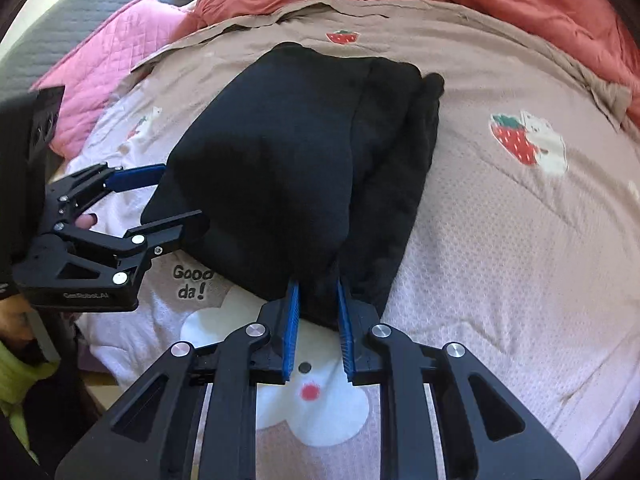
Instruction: Fold small clothes
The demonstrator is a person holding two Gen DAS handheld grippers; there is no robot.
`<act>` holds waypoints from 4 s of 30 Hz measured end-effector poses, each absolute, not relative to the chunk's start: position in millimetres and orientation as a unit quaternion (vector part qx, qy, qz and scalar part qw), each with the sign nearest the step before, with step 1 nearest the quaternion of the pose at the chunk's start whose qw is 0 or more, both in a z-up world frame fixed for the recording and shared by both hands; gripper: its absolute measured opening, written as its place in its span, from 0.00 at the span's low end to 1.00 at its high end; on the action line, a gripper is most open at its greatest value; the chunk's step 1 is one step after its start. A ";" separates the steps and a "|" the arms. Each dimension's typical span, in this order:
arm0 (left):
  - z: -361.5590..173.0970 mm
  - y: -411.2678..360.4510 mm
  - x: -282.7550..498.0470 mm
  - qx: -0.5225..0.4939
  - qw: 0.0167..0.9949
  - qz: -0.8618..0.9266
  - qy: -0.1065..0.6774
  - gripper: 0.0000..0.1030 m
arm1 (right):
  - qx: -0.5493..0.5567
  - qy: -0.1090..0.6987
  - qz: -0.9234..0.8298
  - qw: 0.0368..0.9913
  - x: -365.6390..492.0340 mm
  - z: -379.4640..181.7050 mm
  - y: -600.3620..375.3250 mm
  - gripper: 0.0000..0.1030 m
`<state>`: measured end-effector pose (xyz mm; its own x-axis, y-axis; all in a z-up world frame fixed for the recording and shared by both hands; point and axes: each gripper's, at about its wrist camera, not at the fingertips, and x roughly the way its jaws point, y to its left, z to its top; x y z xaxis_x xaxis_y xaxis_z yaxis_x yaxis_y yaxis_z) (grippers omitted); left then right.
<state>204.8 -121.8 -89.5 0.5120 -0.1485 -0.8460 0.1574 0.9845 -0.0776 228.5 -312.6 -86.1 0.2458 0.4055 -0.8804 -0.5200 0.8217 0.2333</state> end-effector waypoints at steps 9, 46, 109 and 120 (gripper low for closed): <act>-82.1 -102.1 195.9 -0.034 0.871 -0.084 0.482 0.76 | 0.002 0.523 0.280 0.805 228.7 -77.4 -332.4 0.41; -124.6 -56.6 289.0 -0.243 0.814 -0.113 0.515 0.55 | 0.212 0.539 0.261 0.772 329.4 -137.3 -326.3 0.44; -65.3 -38.1 244.2 -0.139 0.876 -0.051 0.458 0.77 | 0.037 0.381 0.209 0.900 267.3 -56.3 -301.2 0.93; -23.8 -50.8 190.3 -0.077 0.905 -0.036 0.417 0.91 | 0.044 0.296 0.164 0.940 211.1 -21.9 -316.4 0.96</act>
